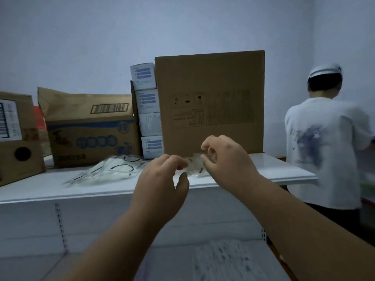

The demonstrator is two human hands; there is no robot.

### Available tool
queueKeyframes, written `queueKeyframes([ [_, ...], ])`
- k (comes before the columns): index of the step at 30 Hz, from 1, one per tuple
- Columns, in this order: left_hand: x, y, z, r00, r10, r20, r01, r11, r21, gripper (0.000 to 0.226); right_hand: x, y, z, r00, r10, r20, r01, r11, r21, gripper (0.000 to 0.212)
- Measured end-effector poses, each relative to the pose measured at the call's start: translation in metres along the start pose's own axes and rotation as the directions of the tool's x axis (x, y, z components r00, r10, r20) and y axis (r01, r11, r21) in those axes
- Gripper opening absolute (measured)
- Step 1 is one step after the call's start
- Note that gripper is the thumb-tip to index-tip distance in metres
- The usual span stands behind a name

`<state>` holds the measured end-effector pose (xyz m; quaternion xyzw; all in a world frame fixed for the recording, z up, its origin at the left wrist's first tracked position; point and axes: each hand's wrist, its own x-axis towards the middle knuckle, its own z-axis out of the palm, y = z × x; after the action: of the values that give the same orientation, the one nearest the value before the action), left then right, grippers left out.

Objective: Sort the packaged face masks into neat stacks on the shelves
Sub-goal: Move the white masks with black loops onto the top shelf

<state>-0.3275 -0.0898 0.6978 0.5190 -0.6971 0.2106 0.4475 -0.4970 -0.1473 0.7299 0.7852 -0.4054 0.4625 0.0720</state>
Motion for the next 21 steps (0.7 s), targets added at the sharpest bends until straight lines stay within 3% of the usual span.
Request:
queueKeyframes([
  [4,-0.086,-0.025,-0.041,1.0,-0.014,0.021,0.013,0.999,0.037,0.021,-0.066,-0.06,0.023,1.0,-0.022,-0.004,0.023,0.993,0.113,0.016],
  [11,-0.253,-0.068,-0.071,0.951,-0.223,0.213,0.209,0.974,0.086,0.025,-0.201,-0.107,0.099,0.968,-0.058,0.245,0.0,0.973,0.231,0.017],
  [17,-0.349,-0.077,-0.032,0.799,-0.421,0.429,0.397,0.906,0.151,0.026,-0.294,-0.073,0.153,0.865,-0.018,0.501,-0.135,0.955,0.266,0.017],
  [21,-0.386,-0.073,0.025,0.699,-0.514,0.498,0.51,0.846,0.158,0.029,-0.341,-0.027,0.189,0.785,0.081,0.615,-0.28,0.931,0.234,0.015],
])
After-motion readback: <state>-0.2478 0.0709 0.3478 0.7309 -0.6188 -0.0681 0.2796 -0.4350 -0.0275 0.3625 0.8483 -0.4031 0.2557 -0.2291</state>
